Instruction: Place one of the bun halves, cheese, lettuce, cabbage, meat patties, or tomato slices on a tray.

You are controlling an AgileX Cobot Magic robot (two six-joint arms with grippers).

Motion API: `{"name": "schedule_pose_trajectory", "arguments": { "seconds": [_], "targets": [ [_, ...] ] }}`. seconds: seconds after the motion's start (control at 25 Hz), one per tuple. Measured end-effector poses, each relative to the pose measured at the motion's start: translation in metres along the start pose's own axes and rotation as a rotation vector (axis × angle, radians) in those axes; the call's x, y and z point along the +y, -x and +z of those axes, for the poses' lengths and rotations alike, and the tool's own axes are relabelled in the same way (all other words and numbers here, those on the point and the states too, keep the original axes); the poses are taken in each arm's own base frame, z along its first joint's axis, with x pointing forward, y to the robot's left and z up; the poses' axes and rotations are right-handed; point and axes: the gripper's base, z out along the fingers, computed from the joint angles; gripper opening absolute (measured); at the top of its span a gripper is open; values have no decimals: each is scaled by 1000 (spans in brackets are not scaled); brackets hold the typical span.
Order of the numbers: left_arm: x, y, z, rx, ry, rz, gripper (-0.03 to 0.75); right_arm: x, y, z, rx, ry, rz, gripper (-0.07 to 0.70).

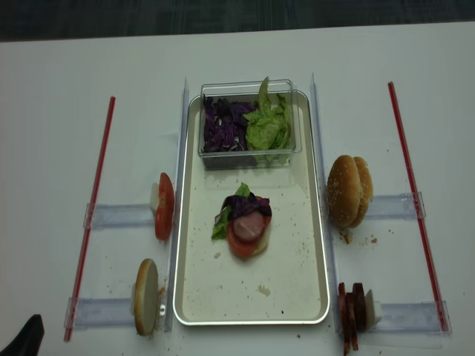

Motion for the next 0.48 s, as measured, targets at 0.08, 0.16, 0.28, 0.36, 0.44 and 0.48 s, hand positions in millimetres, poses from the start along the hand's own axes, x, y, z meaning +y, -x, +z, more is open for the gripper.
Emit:
{"name": "schedule_pose_trajectory", "arguments": {
  "seconds": [0.08, 0.16, 0.28, 0.36, 0.44, 0.48],
  "targets": [
    [0, 0, 0, 0, 0, 0, 630, 0, 0, 0, 0, 0, 0, 356],
    [0, 0, 0, 0, 0, 0, 630, 0, 0, 0, 0, 0, 0, 443],
    [0, 0, 0, 0, 0, 0, 630, 0, 0, 0, 0, 0, 0, 556],
    [0, 0, 0, 0, 0, 0, 629, 0, 0, 0, 0, 0, 0, 596],
    [0, 0, 0, 0, 0, 0, 629, 0, 0, 0, 0, 0, 0, 609],
    [0, 0, 0, 0, 0, 0, 629, 0, 0, 0, 0, 0, 0, 613]
  ]
}}
